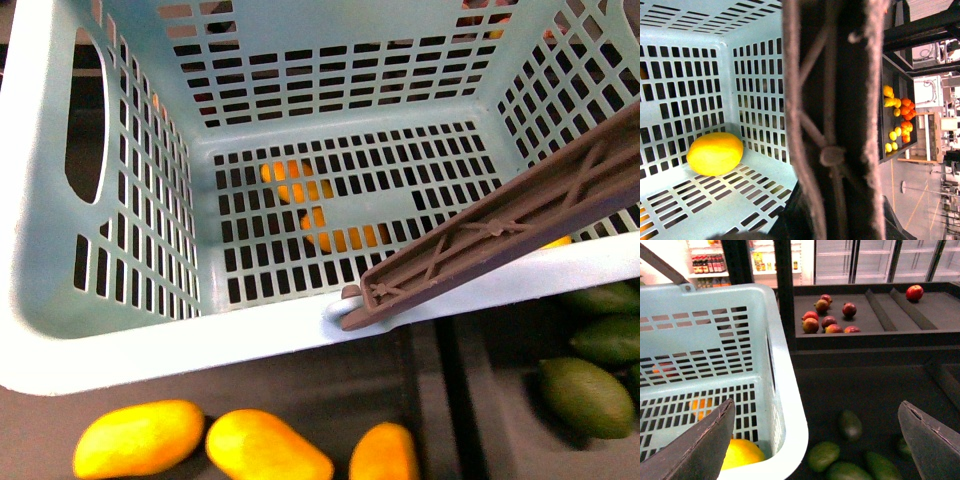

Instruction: Pick lemon and mango into basket

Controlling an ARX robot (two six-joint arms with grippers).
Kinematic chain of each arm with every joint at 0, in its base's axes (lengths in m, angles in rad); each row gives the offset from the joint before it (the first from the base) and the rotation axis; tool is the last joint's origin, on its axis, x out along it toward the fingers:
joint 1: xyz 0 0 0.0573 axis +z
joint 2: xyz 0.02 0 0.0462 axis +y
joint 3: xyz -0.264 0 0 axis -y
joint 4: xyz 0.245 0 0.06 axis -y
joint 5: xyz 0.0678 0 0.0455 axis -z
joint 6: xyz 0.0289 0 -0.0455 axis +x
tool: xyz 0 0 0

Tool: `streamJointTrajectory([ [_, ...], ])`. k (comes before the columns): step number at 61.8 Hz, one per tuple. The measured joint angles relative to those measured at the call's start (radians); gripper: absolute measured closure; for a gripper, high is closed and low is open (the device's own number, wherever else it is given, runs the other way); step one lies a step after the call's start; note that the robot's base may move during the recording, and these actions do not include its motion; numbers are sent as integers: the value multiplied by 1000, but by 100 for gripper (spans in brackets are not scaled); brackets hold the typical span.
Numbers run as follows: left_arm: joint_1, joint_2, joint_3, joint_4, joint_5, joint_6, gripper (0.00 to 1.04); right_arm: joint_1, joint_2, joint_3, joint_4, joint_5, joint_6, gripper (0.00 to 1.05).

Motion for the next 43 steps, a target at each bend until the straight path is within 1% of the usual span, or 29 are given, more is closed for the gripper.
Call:
streamJointTrajectory([
  [43,9,0,0,0,-6,-2,101,0,0,0,0,-7,0,9],
])
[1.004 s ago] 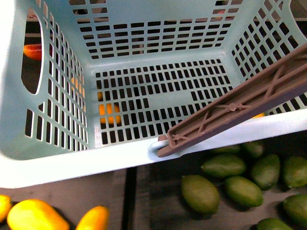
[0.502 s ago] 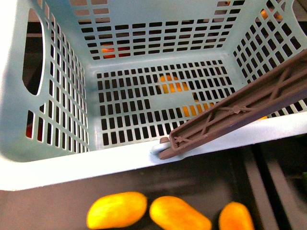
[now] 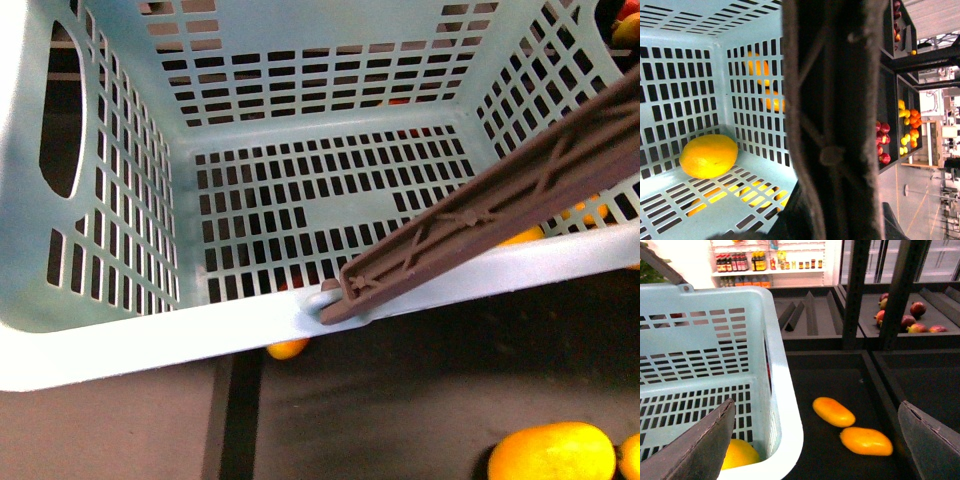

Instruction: Pick lemon and mango into basket

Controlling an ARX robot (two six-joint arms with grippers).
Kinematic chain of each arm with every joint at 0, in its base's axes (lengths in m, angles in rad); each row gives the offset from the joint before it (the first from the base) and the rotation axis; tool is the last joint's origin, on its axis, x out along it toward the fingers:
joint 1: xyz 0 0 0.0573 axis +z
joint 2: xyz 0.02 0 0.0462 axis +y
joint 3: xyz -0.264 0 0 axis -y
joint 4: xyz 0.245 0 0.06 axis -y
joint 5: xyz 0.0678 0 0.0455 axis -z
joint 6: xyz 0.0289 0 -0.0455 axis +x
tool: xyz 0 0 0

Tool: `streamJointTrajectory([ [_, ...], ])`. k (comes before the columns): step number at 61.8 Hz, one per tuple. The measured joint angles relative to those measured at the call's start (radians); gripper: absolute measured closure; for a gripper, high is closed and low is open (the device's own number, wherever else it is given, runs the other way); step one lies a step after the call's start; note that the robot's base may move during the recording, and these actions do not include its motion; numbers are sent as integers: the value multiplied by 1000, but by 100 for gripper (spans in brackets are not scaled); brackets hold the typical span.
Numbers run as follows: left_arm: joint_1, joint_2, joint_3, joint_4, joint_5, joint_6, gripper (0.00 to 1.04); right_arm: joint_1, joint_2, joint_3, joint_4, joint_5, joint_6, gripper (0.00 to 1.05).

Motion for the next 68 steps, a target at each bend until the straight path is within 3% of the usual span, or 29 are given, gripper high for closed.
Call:
streamJointTrajectory([
  [11,6,-3,0,0,-23,12,101,1,1,2,-3,11,4,9],
  [18,1,-2,0,-1,-7,4,101,59,130,164,-404,309,239,9],
  [20,-4,-2,0,-1,-3,4,101,41,175,203,-500,328,323,9],
  [23,-8,-2,0,-1,7,5,101,-37,237,226,-534,279,426,9],
  [30,-13,-2,0,-1,11,-2,101,-243,479,280,-472,100,549,9],
  [34,-13,-2,0,-1,10,-4,101,-284,632,281,-428,45,563,9],
  [43,-8,-2,0,-1,-10,5,101,-290,887,243,-312,-21,525,9],
  [55,-9,-2,0,-1,5,3,101,-244,1143,209,-120,-20,425,9],
  [68,-10,-2,0,-1,6,2,101,-211,1326,211,-16,-40,398,9],
])
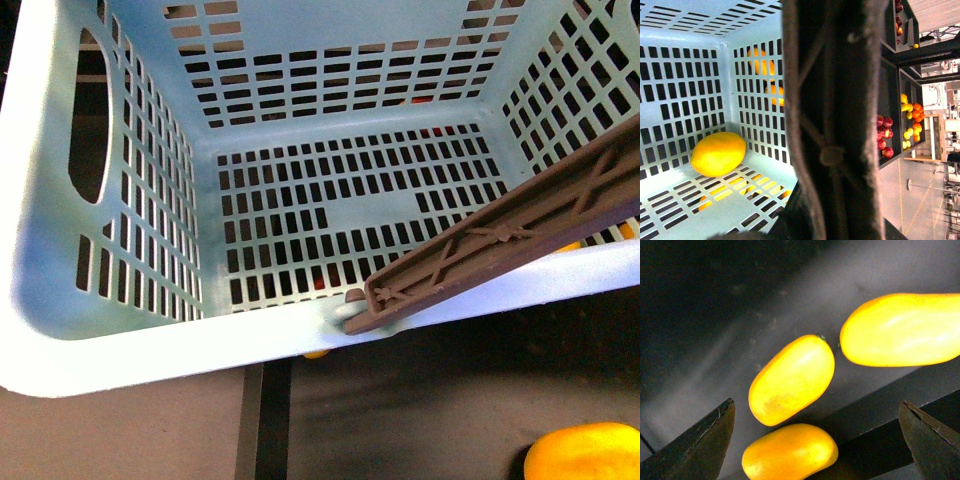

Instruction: Pick lemon and mango into basket

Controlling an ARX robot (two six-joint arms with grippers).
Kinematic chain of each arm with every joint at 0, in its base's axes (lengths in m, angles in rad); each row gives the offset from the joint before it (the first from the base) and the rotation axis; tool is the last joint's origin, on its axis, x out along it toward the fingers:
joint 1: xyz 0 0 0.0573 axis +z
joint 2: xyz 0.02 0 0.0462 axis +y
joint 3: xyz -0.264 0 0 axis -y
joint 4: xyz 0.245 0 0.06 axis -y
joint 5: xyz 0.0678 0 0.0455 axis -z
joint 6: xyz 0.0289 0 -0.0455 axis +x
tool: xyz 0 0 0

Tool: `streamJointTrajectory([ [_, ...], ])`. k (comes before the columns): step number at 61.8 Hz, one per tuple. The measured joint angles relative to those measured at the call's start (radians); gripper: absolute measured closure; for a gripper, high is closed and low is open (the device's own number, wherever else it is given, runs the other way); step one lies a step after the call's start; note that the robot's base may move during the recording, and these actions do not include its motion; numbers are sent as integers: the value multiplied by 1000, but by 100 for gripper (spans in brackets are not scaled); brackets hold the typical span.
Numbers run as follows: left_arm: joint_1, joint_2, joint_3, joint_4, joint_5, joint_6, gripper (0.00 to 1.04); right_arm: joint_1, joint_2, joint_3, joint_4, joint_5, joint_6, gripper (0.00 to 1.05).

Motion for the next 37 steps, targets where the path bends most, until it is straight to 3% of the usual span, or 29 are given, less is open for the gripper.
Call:
streamJointTrajectory([
  [37,1,0,0,0,-2,0,101,79,349,85,138,21,56,9],
])
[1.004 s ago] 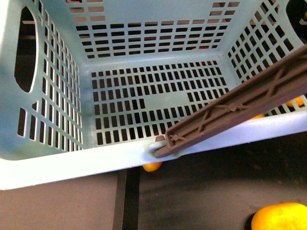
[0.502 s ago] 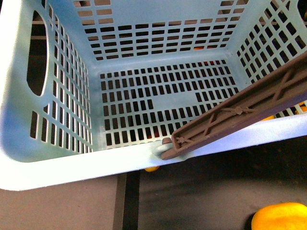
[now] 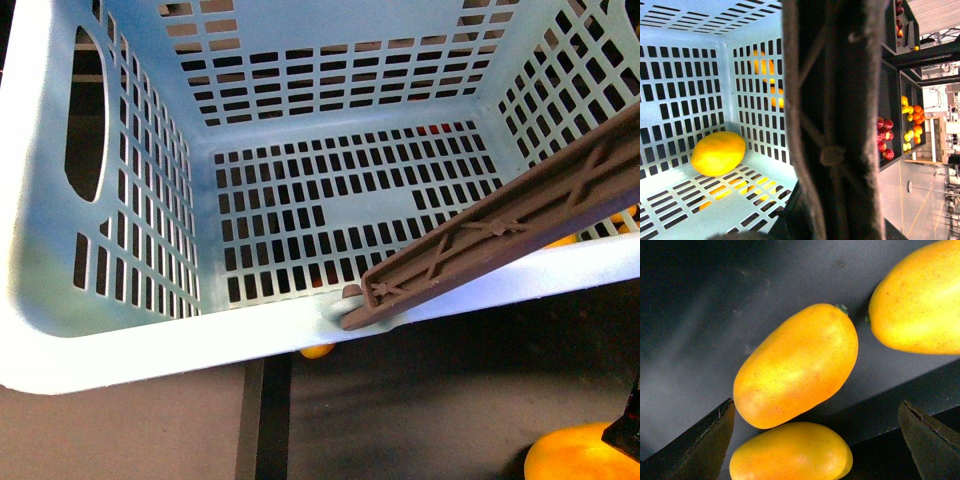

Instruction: Pick lemon and mango into basket

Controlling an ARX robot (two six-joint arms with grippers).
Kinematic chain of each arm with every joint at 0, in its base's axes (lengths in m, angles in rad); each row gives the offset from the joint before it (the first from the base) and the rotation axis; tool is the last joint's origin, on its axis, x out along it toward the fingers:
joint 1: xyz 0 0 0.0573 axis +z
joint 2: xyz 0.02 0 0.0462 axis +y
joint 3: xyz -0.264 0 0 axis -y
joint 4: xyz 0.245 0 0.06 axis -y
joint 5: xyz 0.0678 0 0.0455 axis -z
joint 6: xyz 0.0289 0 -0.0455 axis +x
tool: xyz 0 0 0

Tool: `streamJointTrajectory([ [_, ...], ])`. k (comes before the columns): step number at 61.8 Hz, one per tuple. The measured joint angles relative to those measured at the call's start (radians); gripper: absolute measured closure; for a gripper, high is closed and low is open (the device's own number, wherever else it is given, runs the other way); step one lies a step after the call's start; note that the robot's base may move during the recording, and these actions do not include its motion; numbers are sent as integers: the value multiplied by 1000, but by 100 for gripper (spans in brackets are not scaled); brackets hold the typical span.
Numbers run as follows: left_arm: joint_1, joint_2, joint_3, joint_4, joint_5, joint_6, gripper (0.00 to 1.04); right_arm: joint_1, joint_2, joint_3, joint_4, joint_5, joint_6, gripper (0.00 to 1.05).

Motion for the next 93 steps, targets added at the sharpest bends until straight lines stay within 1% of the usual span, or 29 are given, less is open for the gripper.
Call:
streamJointTrajectory([
  [21,0,0,0,0,-2,0,101,1,78,28,31,5,28,9],
  [38,0,0,0,0,1,0,101,21,143,64,41,9,64,9],
  [54,0,0,0,0,-3,0,101,60,194,113,43,10,101,9],
  [76,0,0,0,0,-2,0,101,138,296,220,36,26,153,9],
  [78,0,0,0,0,-2,0,101,139,301,222,35,27,154,15],
  [81,0,0,0,0,-2,0,101,138,303,224,35,29,154,20],
  [82,0,0,0,0,-2,0,101,138,304,224,35,30,154,23],
  [85,0,0,0,0,-2,0,101,134,304,224,35,31,153,28],
  [86,0,0,0,0,-2,0,101,131,304,223,35,31,153,32],
  [90,0,0,0,0,-2,0,101,117,303,221,35,30,148,37],
  [93,0,0,0,0,-2,0,101,104,299,218,35,29,145,39],
])
